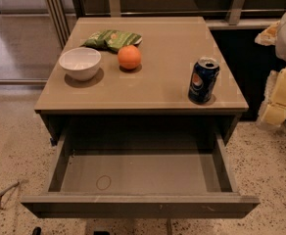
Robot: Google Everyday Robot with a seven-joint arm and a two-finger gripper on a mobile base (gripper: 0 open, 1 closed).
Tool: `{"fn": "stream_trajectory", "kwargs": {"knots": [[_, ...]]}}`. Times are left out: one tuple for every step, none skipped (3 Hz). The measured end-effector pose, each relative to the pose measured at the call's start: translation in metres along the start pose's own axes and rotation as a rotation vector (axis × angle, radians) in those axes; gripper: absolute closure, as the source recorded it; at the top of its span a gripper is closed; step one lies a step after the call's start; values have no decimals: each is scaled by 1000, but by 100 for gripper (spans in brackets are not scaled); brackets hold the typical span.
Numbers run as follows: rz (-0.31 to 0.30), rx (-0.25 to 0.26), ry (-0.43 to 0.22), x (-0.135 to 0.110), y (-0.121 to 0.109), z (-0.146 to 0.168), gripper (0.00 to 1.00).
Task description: Place pepsi can into top drawer
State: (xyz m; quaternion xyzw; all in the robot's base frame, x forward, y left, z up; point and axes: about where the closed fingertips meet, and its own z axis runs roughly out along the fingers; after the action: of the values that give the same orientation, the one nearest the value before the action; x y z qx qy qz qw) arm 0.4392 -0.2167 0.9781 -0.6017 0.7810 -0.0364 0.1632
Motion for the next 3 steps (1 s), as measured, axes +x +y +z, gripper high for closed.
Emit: {"fn": "stream_trajectory", "kwargs": {"knots": [[4,5,-4,0,-2,-1,0],[28,54,-59,-2,-27,8,0],[70,126,-212,-18,-86,39,0]]}}
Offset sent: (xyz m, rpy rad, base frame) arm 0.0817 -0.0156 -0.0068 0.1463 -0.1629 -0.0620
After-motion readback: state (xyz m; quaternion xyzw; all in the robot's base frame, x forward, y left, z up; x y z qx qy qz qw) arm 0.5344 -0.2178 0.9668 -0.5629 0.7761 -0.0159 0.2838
